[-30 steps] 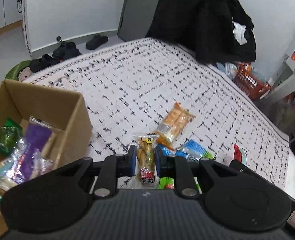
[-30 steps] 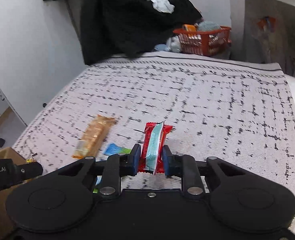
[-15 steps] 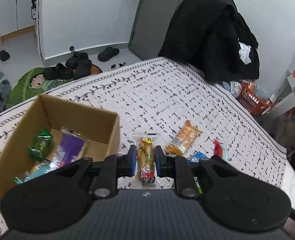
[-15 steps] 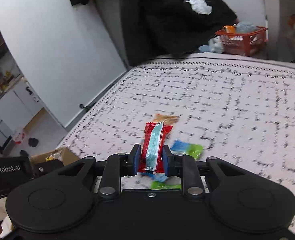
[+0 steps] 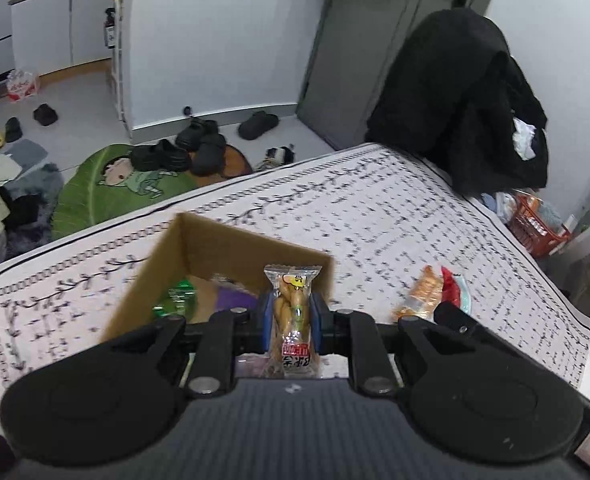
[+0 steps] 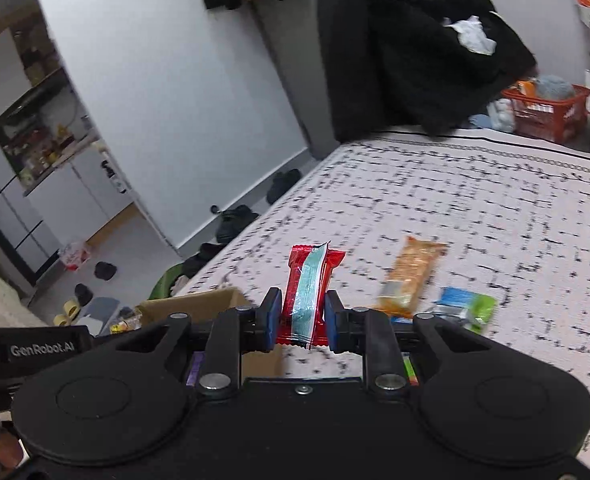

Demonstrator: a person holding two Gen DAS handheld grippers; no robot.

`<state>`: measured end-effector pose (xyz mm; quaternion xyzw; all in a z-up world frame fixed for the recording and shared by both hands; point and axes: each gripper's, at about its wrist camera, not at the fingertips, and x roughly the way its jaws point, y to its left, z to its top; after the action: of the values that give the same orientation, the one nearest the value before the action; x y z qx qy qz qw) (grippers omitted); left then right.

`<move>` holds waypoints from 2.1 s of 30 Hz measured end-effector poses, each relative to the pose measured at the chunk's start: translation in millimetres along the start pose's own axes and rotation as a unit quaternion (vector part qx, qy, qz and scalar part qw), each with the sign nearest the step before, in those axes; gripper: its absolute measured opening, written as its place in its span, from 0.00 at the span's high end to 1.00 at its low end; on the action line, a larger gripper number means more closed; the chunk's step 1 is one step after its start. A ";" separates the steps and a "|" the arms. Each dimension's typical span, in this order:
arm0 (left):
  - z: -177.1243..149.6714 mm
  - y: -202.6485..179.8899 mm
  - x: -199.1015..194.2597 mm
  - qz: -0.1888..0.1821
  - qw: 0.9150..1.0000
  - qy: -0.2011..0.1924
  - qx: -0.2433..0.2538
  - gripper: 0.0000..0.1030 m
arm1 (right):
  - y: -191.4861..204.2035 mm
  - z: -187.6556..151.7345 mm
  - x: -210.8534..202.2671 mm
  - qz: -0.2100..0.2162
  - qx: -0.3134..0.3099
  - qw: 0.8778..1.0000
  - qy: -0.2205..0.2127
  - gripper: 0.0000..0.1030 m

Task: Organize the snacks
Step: 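Carry the stick snack and red candy bar over the box and open both tools, then move both tools back toward the remaining snacks on the bed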

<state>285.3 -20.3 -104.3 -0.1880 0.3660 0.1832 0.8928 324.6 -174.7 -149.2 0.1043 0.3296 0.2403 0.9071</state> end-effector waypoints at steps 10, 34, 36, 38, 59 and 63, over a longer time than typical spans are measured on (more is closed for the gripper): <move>-7.3 39.8 -8.7 0.022 0.999 0.014 -0.025 0.82 | 44.9 -10.8 -3.9 0.044 -0.041 0.998 0.004 0.78; 5.0 86.5 -10.8 0.043 0.997 0.027 -0.062 0.77 | 92.1 -33.8 11.2 0.062 -0.115 0.991 0.030 0.75; 5.3 87.2 -10.2 0.047 0.996 0.030 -0.063 0.73 | 90.6 -32.2 8.5 0.059 -0.119 0.991 0.027 0.69; 6.0 86.1 -10.2 0.050 0.996 0.032 -0.059 0.68 | 85.9 -28.9 5.1 0.060 -0.109 0.992 0.025 0.59; -1.0 32.6 -7.3 0.040 0.999 0.033 -0.005 0.17 | 10.1 -15.9 -11.5 0.015 -0.020 0.999 0.035 0.33; -5.1 17.8 -6.0 0.031 0.999 0.038 0.004 0.17 | -3.9 -14.8 -16.6 0.007 -0.013 0.999 0.037 0.27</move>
<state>270.1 -8.5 -107.0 -0.1798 0.4063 0.2020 0.8728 305.4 -186.0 -152.7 0.0860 0.3587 0.2547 0.8939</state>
